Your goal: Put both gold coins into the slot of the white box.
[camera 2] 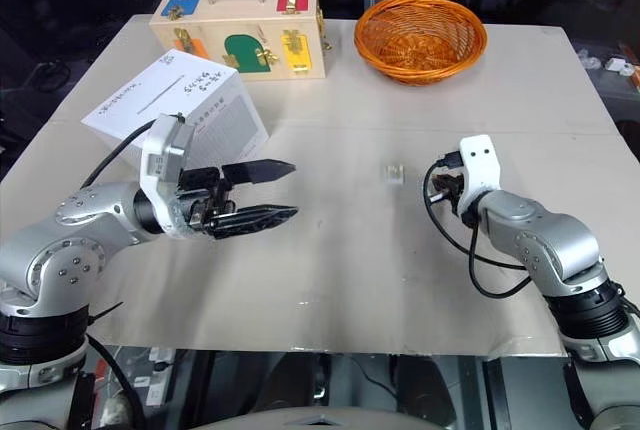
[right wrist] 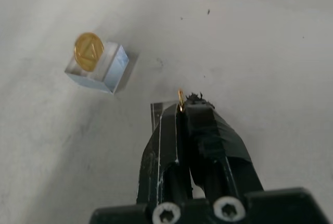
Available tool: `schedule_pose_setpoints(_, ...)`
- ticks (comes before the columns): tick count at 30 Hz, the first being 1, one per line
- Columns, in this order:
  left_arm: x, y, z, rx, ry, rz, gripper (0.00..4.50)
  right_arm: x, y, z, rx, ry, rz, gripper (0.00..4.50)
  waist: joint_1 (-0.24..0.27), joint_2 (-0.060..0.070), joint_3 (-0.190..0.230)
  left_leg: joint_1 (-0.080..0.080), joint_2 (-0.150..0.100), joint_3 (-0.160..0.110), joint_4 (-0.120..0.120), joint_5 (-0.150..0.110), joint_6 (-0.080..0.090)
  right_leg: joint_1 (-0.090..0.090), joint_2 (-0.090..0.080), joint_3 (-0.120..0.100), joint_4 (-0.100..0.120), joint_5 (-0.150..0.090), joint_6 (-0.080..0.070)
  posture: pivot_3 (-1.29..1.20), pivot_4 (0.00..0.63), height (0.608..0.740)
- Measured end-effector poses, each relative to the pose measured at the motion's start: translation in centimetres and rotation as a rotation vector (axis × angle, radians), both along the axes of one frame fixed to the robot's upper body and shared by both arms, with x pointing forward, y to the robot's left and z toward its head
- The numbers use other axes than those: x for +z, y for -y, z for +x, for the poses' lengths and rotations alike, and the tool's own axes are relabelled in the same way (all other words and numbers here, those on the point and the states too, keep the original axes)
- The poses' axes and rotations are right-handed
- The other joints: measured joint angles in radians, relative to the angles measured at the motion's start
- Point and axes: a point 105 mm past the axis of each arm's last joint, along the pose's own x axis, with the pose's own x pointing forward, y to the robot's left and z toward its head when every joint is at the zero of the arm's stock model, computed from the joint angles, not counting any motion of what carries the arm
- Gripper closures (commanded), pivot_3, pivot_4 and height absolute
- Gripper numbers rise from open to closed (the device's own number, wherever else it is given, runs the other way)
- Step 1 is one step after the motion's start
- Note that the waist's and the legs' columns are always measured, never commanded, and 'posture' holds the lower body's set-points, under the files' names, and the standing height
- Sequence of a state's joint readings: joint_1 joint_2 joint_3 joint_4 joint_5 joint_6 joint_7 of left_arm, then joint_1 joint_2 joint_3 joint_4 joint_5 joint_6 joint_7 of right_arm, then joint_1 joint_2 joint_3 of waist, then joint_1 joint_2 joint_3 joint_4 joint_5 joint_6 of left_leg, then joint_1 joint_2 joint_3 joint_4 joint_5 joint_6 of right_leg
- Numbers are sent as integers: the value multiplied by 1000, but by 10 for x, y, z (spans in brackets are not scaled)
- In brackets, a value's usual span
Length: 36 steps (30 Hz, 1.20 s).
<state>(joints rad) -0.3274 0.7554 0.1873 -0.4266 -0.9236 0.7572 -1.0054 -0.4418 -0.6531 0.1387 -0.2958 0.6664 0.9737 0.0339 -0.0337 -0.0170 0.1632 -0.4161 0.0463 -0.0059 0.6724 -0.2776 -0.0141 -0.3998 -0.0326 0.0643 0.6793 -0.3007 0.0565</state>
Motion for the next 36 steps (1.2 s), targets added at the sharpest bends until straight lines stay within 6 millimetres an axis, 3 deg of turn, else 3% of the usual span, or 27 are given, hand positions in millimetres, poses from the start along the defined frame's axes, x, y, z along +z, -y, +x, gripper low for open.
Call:
schedule_pose_setpoints(12,-1,0,0,8,7,3,715,-1,0,-5,20,-17,-47,4500,0,0,0,0,0,0,0,0,0,0,0,0,0,0,0,0,150,726)
schedule_pose_setpoints(13,-1,0,0,11,9,6,611,-1,0,-5,19,-19,-49,3885,-1,-1,-1,0,0,0,0,0,0,0,0,0,0,0,0,0,150,726)
schedule_pose_setpoints(18,-1,0,1,12,11,12,611,-1,4,-4,5,-10,-64,1861,-2,-1,-1,1,0,0,0,0,0,1,0,-1,0,0,0,0,150,726)
schedule_pose_setpoints(28,-1,1,1,11,14,12,611,0,2,-8,19,-2,-88,1861,-4,-1,-1,1,0,-1,1,0,0,1,0,-1,1,0,0,0,150,726)
schedule_pose_setpoints(34,-1,1,1,11,14,12,611,0,2,-11,27,-4,-107,3484,-4,-1,-1,1,0,-1,1,0,0,1,0,-1,1,0,0,0,150,726)
schedule_pose_setpoints(36,-1,1,1,11,13,12,611,0,3,-11,24,-1,-114,3484,-4,-1,-1,1,0,-1,1,0,0,1,0,-1,1,0,0,0,150,726)
